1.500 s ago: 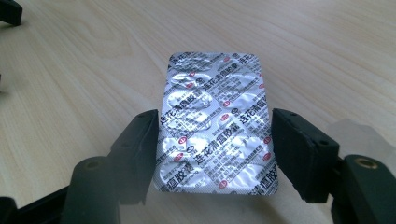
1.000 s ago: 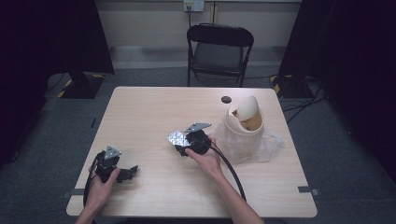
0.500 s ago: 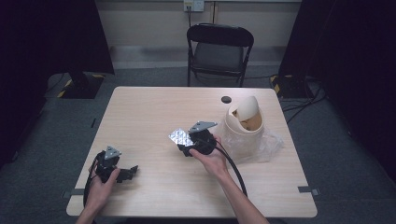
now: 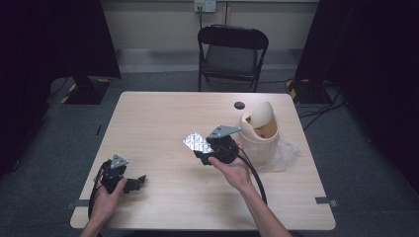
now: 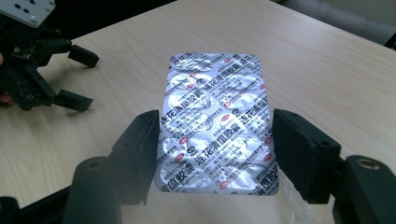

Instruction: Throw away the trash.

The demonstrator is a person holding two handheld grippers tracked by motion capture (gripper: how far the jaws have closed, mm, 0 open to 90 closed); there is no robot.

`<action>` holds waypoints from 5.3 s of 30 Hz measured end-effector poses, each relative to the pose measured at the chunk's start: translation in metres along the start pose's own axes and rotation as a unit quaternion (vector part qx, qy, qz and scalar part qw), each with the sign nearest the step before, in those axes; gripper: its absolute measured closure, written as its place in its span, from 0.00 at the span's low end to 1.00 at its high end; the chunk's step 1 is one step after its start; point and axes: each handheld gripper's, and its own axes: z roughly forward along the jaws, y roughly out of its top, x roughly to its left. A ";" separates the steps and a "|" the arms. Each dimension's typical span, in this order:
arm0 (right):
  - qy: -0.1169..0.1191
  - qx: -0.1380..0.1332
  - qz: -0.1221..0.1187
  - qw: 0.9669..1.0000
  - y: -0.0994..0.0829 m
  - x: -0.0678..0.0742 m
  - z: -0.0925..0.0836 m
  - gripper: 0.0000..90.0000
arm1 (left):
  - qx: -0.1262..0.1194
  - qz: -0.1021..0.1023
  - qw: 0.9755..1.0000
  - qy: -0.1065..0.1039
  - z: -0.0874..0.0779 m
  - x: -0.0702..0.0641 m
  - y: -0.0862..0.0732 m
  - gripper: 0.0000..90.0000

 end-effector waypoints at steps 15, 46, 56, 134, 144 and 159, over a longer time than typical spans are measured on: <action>-0.023 -0.019 0.005 1.000 -0.003 -0.008 -0.053 0.38 | 0.000 0.000 1.000 0.000 0.000 0.000 0.000 0.00; -0.092 -0.046 0.059 0.993 -0.034 -0.053 -0.151 0.38 | 0.000 -0.001 1.000 0.000 0.000 0.000 0.000 0.00; -0.123 -0.050 0.081 0.988 -0.047 -0.071 -0.174 0.38 | -0.001 -0.001 1.000 0.000 0.000 0.000 0.000 0.00; -0.186 -0.055 0.147 0.970 -0.051 -0.107 -0.146 0.18 | 0.000 0.000 1.000 0.000 0.000 0.000 0.000 0.00; -0.179 -0.044 0.135 0.974 -0.067 -0.092 -0.152 0.16 | -0.002 -0.005 1.000 0.001 0.000 -0.001 0.000 0.00; -0.179 0.000 0.143 0.974 -0.107 -0.077 -0.143 0.16 | -0.001 -0.004 1.000 0.002 0.000 -0.001 -0.001 0.00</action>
